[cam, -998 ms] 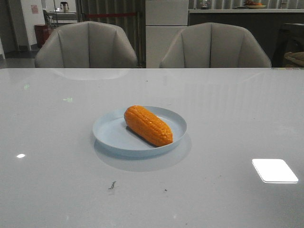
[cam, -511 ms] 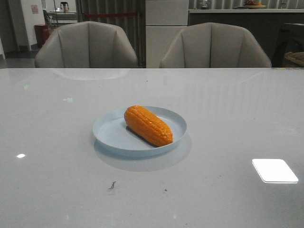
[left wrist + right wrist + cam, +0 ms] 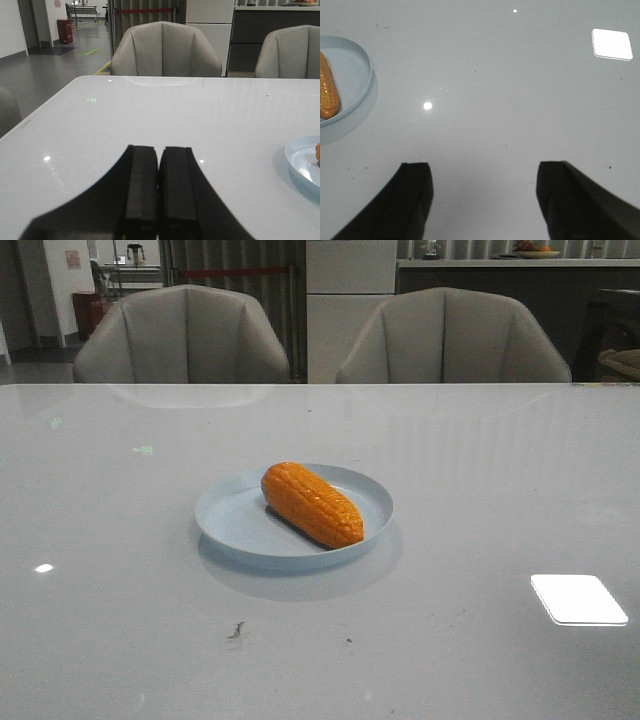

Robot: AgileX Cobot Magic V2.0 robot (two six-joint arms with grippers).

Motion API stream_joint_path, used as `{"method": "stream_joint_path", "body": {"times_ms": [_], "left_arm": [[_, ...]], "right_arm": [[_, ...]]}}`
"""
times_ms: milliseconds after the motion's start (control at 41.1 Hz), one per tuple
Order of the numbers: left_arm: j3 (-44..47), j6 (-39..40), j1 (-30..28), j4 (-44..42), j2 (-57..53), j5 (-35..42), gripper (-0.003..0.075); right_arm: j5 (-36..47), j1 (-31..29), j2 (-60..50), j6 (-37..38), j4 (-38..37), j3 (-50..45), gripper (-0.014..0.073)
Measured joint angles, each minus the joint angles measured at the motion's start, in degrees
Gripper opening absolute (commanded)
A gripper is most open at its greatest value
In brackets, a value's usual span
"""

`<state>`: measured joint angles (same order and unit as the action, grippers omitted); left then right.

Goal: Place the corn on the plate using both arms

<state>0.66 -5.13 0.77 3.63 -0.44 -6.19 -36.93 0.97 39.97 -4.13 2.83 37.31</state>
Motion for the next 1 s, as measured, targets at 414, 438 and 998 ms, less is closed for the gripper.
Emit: {"method": "stream_joint_path", "body": {"times_ms": [414, 438, 998], "left_arm": [[0.00, 0.00, 0.00, 0.00, 0.00, -0.36, 0.0094], [0.00, 0.00, 0.00, 0.00, 0.00, -0.28, 0.0094], [0.00, 0.00, 0.00, 0.00, 0.00, -0.38, 0.0094]], "right_arm": [[0.00, 0.00, 0.00, 0.00, 0.00, 0.00, 0.0551], [0.00, 0.00, 0.00, 0.00, 0.00, 0.00, 0.0551], [0.00, 0.00, -0.73, 0.00, 0.00, -0.60, 0.0475]]}}
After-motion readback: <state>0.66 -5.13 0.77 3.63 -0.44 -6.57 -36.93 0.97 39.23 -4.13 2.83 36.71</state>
